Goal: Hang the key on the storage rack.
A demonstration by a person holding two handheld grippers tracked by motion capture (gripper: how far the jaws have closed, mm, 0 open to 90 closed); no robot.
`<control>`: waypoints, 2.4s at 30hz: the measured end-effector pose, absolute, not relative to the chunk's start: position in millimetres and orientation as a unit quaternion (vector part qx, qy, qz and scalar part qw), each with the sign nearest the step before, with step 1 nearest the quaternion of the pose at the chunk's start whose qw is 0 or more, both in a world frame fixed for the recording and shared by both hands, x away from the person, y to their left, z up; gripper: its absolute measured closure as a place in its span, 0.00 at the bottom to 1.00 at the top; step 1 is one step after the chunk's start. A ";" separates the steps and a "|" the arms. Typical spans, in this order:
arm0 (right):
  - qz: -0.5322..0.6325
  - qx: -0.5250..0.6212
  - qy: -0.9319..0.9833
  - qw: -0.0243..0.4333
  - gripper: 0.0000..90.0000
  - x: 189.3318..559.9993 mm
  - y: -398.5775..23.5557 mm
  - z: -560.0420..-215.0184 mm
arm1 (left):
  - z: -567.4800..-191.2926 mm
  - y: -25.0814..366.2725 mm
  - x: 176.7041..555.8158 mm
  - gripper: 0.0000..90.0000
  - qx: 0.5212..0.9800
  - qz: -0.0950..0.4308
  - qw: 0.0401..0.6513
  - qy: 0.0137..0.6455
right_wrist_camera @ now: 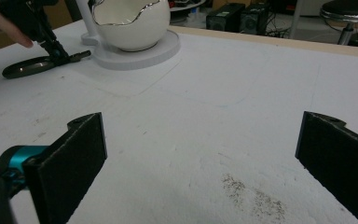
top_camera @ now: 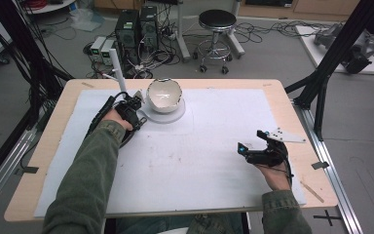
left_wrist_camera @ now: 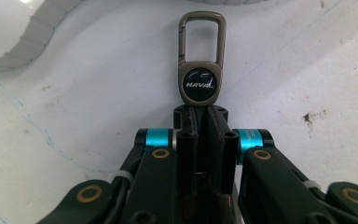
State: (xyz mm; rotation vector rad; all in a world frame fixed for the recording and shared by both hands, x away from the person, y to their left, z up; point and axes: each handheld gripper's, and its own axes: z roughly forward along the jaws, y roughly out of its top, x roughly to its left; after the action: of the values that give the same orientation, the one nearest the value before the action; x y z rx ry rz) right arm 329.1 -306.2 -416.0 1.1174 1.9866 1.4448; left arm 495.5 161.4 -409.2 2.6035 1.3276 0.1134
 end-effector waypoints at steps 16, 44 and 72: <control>0.523 0.406 0.716 0.221 0.01 329.8 -308.0 -416.5 | -401.1 167.0 491.1 0.94 0.898 0.013 0.103 0.427; 0.522 0.406 0.717 0.220 0.01 330.3 -305.9 -415.7 | -320.9 215.4 466.0 0.94 0.894 0.004 0.174 0.412; 0.521 0.404 0.719 0.218 0.01 329.9 -305.3 -416.0 | -200.4 247.1 482.4 0.94 0.886 0.085 0.192 0.414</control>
State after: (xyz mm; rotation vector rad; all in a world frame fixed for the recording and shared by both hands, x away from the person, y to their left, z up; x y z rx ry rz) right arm 329.9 -305.3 -416.0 1.1199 1.9919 1.4428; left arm 482.4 247.1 -200.4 2.4862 1.1613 0.2378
